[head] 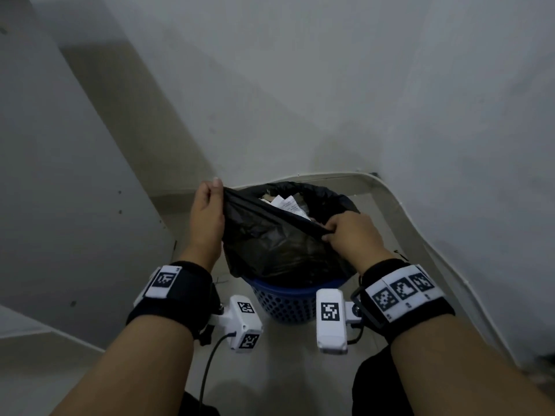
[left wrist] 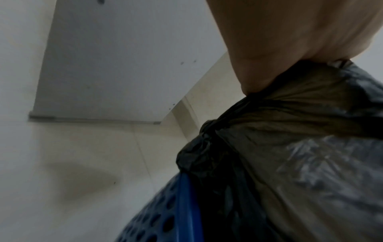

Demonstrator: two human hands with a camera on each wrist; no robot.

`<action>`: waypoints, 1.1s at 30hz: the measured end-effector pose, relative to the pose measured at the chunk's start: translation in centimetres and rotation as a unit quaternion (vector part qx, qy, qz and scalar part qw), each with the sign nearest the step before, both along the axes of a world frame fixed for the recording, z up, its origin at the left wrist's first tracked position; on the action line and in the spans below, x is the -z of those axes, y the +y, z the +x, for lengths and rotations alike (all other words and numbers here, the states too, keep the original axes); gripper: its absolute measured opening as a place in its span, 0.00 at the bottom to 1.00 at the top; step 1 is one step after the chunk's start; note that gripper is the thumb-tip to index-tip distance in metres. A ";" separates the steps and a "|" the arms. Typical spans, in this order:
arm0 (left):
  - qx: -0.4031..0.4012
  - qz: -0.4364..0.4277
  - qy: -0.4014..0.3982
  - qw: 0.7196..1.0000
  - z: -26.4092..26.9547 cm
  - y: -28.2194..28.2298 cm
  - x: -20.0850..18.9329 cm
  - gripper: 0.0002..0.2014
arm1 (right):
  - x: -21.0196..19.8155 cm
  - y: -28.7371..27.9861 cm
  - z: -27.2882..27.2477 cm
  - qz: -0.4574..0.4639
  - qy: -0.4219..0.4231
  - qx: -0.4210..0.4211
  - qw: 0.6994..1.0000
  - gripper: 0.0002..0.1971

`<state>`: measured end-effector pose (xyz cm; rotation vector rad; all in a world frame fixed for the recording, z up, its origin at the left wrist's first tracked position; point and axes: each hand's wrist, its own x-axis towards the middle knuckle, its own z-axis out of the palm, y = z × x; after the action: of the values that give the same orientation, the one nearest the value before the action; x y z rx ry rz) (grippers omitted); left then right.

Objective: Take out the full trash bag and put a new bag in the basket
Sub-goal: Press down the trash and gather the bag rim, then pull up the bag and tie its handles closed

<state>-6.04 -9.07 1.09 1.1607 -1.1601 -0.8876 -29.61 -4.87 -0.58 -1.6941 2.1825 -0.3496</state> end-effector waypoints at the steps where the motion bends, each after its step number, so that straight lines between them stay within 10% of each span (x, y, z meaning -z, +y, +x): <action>1: 0.009 0.009 -0.003 1.000 -0.1 -0.1 -0.3 0.18 | -0.3 -0.1 -0.2 -0.035 -0.019 0.024 0.999 0.10; 6: 0.053 0.066 0.086 0.993 -1.3 -0.6 -1.9 0.16 | -3.0 -0.8 -0.2 -0.389 -0.205 0.057 0.897 0.08; 13: 0.069 0.012 0.224 0.972 -2.5 -0.3 -1.6 0.12 | 1.2 -2.3 1.0 -0.161 -0.454 0.149 0.864 0.06; 20: 0.103 0.027 -0.036 0.994 -2.2 0.3 1.1 0.15 | 1.9 -3.9 0.4 -0.114 -0.678 0.265 0.676 0.21; 25: 0.230 0.018 -0.313 0.921 -2.8 0.4 1.1 0.28 | 0.3 -4.1 -0.9 -0.200 -0.666 0.240 0.678 0.20; 29: 0.164 -0.006 -0.267 0.950 -2.9 0.7 0.7 0.15 | 0.7 -4.4 -1.0 -0.164 -0.760 0.241 0.581 0.06; 33: 0.145 0.005 -0.215 0.966 -2.8 0.5 0.6 0.12 | 3.5 -5.5 -2.4 -0.070 -0.761 0.303 0.569 0.11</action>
<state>-8.89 -8.60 0.51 1.2477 -1.7143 -0.8836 -31.97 -10.38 -4.10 -0.0598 1.1012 -1.4640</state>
